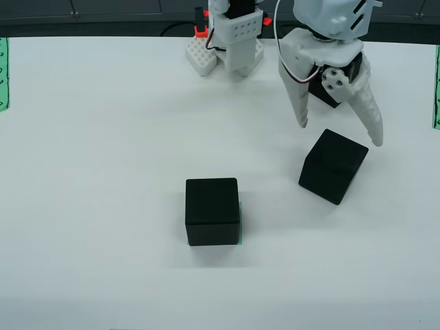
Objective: Stack 3 Blocks on the chosen place.
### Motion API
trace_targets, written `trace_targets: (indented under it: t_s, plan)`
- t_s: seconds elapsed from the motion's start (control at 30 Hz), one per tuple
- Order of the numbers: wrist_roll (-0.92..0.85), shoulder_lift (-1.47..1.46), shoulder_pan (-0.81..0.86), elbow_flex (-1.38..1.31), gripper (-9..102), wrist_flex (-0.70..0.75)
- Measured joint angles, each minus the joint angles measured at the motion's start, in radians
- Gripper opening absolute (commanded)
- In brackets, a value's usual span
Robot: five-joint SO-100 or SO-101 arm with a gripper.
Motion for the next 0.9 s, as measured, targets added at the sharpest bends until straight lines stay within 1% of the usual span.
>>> trace_targets:
  t_s: [0.17, 0.33, 0.57, 0.63, 0.9]
  plan:
    - [0.0, -0.06, -0.003, -0.005, 43, -0.028]
    - [0.0, -0.184, -0.014, -0.048, 42, -0.037]
    - [0.028, -0.337, -0.029, -0.184, 41, -0.037]
    - [0.031, -0.382, -0.029, -0.23, 38, -0.037]
    - [0.057, -0.497, -0.031, -0.362, 22, 0.04]
